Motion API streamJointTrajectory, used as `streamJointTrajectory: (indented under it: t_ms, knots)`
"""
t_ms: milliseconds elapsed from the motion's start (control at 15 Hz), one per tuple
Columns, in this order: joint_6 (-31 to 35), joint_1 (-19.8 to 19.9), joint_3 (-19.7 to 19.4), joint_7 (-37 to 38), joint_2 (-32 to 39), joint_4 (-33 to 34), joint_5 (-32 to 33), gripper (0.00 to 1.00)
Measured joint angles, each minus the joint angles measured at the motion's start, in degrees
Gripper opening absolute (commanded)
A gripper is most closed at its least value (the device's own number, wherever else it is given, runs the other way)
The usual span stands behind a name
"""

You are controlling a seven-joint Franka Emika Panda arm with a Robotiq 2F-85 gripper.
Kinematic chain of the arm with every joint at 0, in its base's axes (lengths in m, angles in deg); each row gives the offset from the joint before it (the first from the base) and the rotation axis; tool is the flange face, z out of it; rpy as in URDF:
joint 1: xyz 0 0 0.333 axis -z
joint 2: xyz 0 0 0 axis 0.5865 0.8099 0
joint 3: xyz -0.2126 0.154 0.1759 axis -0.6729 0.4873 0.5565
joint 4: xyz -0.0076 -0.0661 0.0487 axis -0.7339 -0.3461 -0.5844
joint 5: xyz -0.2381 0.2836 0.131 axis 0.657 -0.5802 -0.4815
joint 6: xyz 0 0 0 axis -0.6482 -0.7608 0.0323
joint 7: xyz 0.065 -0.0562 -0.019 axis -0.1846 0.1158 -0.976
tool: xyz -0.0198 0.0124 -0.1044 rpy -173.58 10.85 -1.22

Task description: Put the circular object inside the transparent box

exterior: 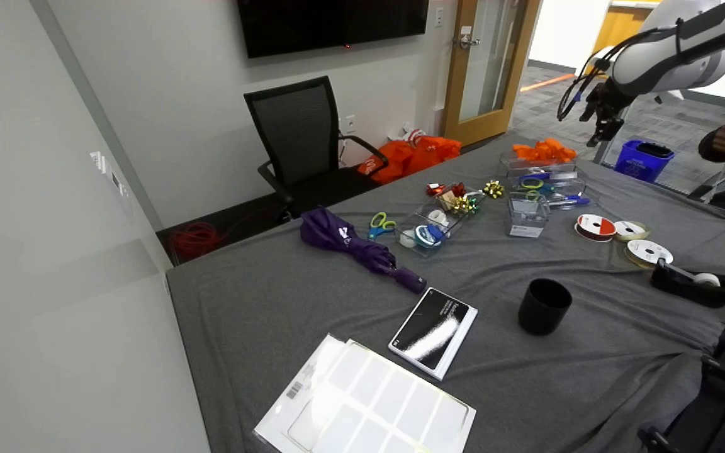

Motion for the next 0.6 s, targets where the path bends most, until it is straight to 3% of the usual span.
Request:
streamJointTrajectory:
  t_ms: [600]
  knots:
    - [1.93,3.25,-0.02,0.05,16.55,14.28,5.83,1.00]
